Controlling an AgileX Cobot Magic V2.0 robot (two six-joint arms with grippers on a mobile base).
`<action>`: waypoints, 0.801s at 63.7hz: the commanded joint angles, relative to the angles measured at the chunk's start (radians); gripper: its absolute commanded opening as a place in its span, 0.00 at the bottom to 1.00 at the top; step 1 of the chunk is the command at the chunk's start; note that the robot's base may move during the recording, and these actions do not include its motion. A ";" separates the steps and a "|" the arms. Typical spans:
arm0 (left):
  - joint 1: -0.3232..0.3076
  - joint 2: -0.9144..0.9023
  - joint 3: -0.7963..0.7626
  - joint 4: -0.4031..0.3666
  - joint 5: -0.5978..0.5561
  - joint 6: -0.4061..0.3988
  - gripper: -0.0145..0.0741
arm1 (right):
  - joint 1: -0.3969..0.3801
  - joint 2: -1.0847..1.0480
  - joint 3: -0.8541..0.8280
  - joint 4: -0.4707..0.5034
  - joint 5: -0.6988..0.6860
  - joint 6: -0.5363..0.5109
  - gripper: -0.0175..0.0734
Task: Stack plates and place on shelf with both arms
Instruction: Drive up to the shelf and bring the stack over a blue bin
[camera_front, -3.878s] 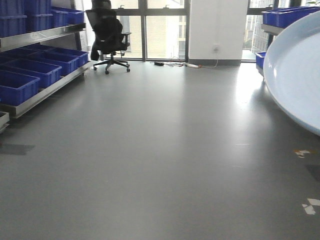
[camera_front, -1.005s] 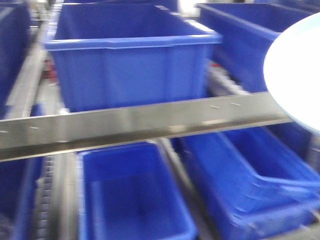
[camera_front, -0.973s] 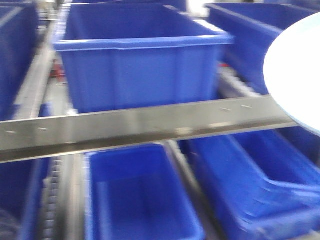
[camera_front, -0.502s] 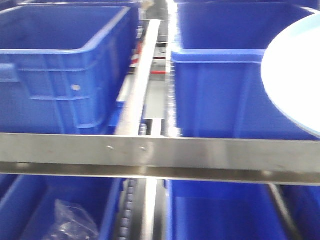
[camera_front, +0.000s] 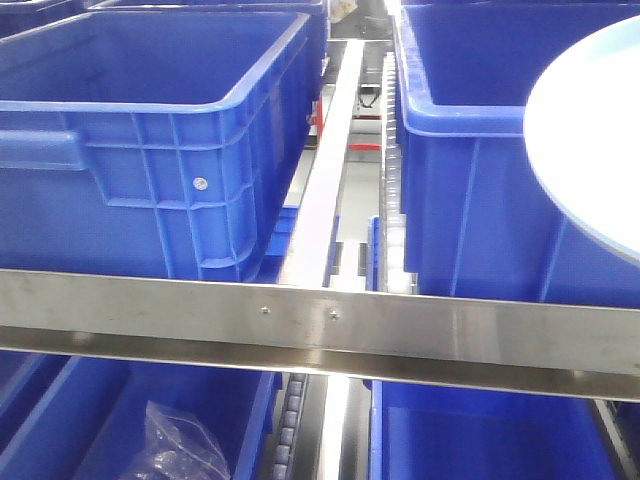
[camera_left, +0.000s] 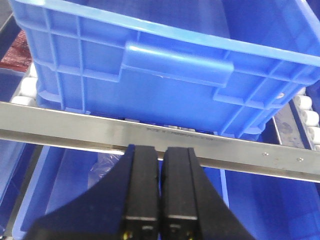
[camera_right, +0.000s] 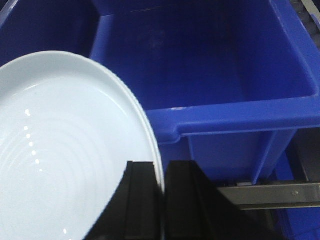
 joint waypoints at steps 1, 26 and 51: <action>0.002 0.004 -0.030 -0.009 -0.080 -0.008 0.27 | -0.005 0.005 -0.030 -0.002 -0.095 -0.002 0.25; 0.002 0.004 -0.030 -0.009 -0.080 -0.008 0.27 | -0.005 0.005 -0.030 -0.002 -0.095 -0.002 0.25; 0.002 0.004 -0.030 -0.011 -0.081 -0.008 0.27 | -0.005 0.005 -0.030 -0.002 -0.095 -0.002 0.25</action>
